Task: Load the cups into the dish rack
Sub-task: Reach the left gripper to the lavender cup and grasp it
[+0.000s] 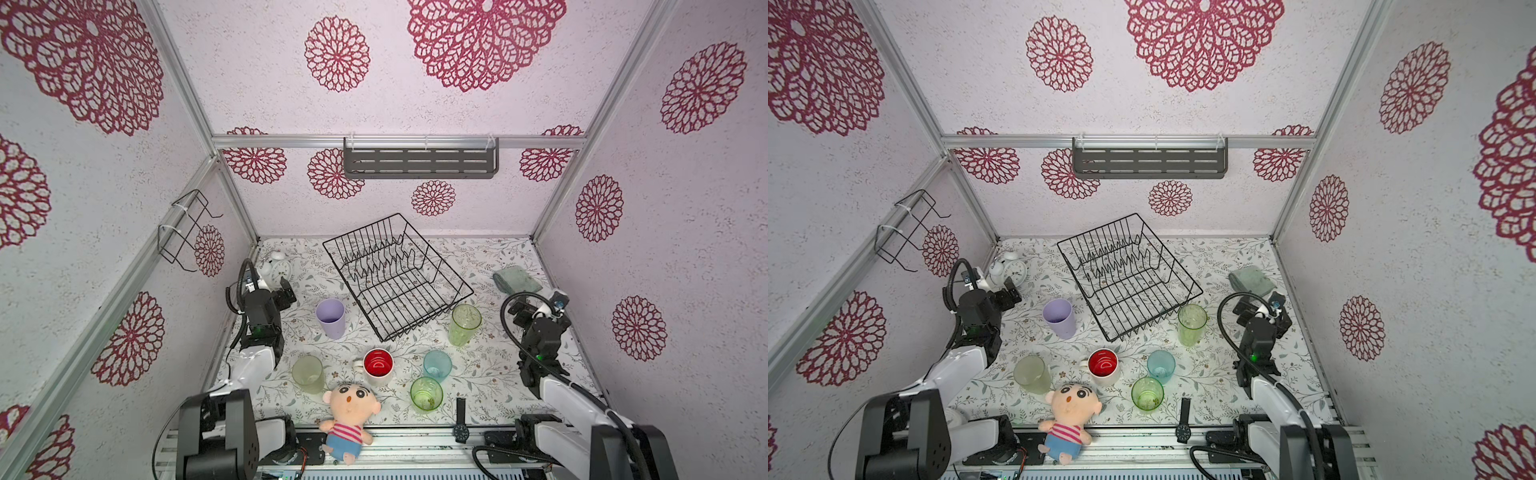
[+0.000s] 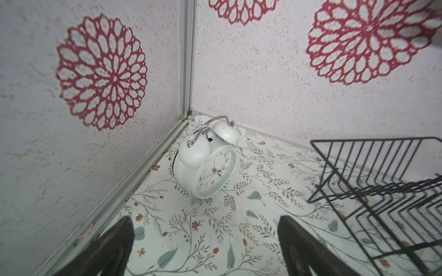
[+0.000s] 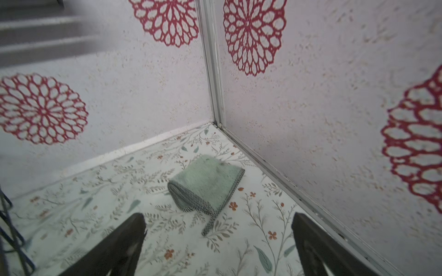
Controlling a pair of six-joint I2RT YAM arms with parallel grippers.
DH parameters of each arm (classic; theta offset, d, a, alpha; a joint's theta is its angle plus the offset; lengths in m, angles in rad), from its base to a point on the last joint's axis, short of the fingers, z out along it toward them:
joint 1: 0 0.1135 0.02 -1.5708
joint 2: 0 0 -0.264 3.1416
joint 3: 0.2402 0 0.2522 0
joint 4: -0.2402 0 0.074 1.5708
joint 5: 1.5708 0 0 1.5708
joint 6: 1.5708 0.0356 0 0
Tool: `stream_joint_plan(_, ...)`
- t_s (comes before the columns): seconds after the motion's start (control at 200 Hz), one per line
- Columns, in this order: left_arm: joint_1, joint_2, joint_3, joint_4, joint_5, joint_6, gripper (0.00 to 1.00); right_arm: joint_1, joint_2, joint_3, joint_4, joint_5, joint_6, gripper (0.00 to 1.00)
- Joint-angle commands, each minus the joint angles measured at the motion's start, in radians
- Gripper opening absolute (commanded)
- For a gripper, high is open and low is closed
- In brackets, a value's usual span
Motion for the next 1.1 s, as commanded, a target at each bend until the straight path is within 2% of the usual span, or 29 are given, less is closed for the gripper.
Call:
stream_joint_plan(0.0,-0.006,-0.100,0.074,-0.247,0.073,-0.132,0.97,-0.005,-0.078,0.082,-0.399,-0.067,0.103,0.99)
stream_joint_plan(0.065,-0.006,-0.150,0.128,-0.363,0.066,-0.230,0.97,-0.005,-0.100,0.128,-0.473,-0.173,0.102,0.99)
stream_joint_plan(0.18,-0.002,-0.188,0.234,-0.654,-0.108,-0.448,0.97,-0.005,-0.097,0.219,-0.565,-0.319,0.137,0.98)
stream_joint_plan(0.225,0.009,-0.196,0.264,-0.753,-0.124,-0.492,0.97,-0.002,-0.087,0.263,-0.612,-0.360,0.147,0.97)
stream_joint_plan(0.255,0.025,-0.202,0.274,-0.794,-0.086,-0.489,0.97,-0.001,-0.079,0.289,-0.641,-0.392,0.148,0.97)
stream_joint_plan(0.31,0.066,-0.211,0.280,-0.817,0.073,-0.448,0.97,0.001,-0.055,0.334,-0.684,-0.472,0.143,0.95)
stream_joint_plan(0.43,0.119,-0.200,0.274,-0.833,0.346,-0.487,0.97,0.028,-0.001,0.422,-0.770,-0.604,0.131,0.91)
stream_joint_plan(0.47,0.116,-0.182,0.288,-0.876,0.411,-0.489,0.97,0.042,0.010,0.447,-0.794,-0.613,0.123,0.90)
stream_joint_plan(0.53,0.086,-0.151,0.317,-0.952,0.438,-0.479,0.97,0.064,0.013,0.467,-0.817,-0.604,0.111,0.90)
stream_joint_plan(0.63,-0.023,-0.101,0.377,-1.060,0.373,-0.410,0.97,0.074,0.008,0.456,-0.810,-0.577,0.095,0.90)
stream_joint_plan(0.751,-0.130,-0.028,0.422,-1.118,0.305,-0.394,0.97,0.076,0.007,0.436,-0.809,-0.550,0.100,0.90)
stream_joint_plan(0.961,-0.168,0.103,0.443,-1.117,0.325,-0.389,1.00,0.078,-0.001,0.432,-0.817,-0.542,0.094,0.90)
stream_joint_plan(1.091,-0.214,0.196,0.483,-1.131,0.302,-0.374,0.96,0.077,-0.001,0.436,-0.826,-0.529,0.087,0.90)
